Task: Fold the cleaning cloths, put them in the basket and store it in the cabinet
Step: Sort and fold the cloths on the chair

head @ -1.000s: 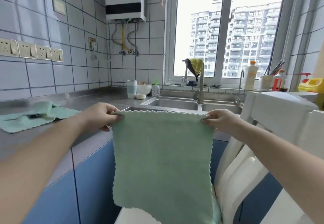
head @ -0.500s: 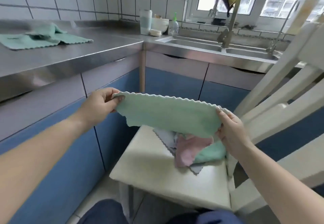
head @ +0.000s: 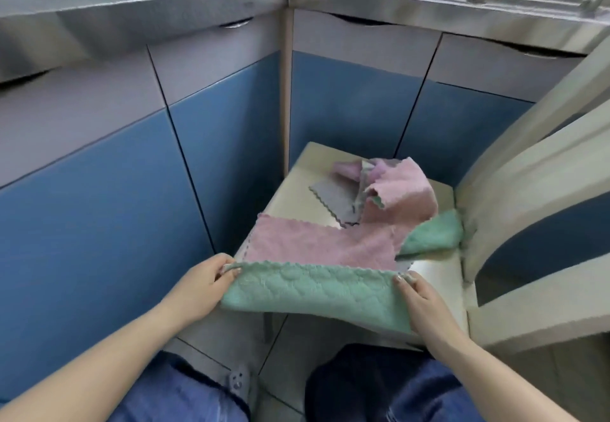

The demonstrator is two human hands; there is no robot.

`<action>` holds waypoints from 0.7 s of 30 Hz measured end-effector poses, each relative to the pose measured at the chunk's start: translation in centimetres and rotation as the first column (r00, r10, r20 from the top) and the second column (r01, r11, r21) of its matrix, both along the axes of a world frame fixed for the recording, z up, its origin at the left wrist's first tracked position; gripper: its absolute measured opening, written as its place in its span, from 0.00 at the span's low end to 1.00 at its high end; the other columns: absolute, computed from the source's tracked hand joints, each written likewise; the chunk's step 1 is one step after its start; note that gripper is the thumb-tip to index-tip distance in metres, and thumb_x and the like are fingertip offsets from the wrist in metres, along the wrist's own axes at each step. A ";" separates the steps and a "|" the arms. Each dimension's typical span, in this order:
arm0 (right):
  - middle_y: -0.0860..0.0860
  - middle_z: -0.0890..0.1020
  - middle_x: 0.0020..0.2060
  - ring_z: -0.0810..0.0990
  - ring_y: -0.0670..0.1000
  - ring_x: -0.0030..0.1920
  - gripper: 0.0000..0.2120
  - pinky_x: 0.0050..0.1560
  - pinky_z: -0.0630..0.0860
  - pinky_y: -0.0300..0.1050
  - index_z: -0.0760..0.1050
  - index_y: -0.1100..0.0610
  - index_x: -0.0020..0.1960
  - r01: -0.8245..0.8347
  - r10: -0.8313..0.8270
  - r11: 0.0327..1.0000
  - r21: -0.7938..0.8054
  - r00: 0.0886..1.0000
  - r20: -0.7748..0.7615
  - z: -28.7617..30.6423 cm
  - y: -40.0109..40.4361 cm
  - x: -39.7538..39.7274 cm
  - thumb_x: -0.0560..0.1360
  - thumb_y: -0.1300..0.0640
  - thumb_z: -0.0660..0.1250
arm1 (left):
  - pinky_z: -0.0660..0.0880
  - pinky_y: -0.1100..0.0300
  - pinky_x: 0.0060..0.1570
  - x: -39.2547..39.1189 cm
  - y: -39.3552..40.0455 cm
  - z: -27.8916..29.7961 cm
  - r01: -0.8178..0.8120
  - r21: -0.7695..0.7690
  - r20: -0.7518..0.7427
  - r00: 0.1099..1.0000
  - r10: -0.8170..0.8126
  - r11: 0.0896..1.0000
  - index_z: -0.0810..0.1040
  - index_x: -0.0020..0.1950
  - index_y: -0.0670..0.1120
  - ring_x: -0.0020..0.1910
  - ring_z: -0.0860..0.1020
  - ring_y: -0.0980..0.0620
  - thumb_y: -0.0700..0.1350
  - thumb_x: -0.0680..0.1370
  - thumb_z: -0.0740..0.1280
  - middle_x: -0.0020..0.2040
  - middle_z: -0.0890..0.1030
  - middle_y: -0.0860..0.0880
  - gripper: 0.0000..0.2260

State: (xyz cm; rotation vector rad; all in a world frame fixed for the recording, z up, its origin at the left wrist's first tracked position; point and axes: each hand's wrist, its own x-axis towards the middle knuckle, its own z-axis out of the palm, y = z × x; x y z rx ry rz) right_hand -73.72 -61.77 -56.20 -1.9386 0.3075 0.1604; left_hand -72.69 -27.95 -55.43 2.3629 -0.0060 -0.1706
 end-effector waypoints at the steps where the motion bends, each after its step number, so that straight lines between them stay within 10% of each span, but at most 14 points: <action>1: 0.48 0.74 0.36 0.72 0.48 0.39 0.11 0.38 0.65 0.43 0.72 0.55 0.42 0.005 -0.005 1.000 -0.018 1.000 -0.008 -0.1 -0.1 0.7 0.81 0.53 0.57 | 0.68 0.59 0.37 0.6 0.0 -0.1 -0.009 0.007 0.003 1.000 0.009 1.000 0.74 0.44 0.50 0.37 0.75 0.51 0.48 0.80 0.61 0.38 0.78 0.49 0.07; 10: 0.51 0.65 0.30 0.63 0.49 0.32 0.15 0.34 0.59 0.46 0.64 0.59 0.36 0.133 -0.110 0.978 -0.159 0.984 0.143 -1.1 0.2 8.2 0.79 0.53 0.61 | 0.68 0.58 0.35 8.1 -1.5 -1.7 -0.153 -0.094 0.059 0.986 0.159 0.984 0.74 0.42 0.48 0.37 0.74 0.49 0.51 0.79 0.62 0.38 0.78 0.46 0.09; 21: 0.56 0.78 0.38 0.73 0.52 0.39 0.14 0.39 0.68 0.47 0.73 0.63 0.45 0.169 -0.153 0.973 -0.158 0.982 0.107 -3.6 0.0 11.4 0.79 0.51 0.61 | 0.66 0.57 0.31 11.9 -2.0 -3.4 -0.186 0.088 0.091 0.980 0.178 0.979 0.72 0.43 0.49 0.30 0.71 0.51 0.57 0.79 0.60 0.30 0.73 0.50 0.12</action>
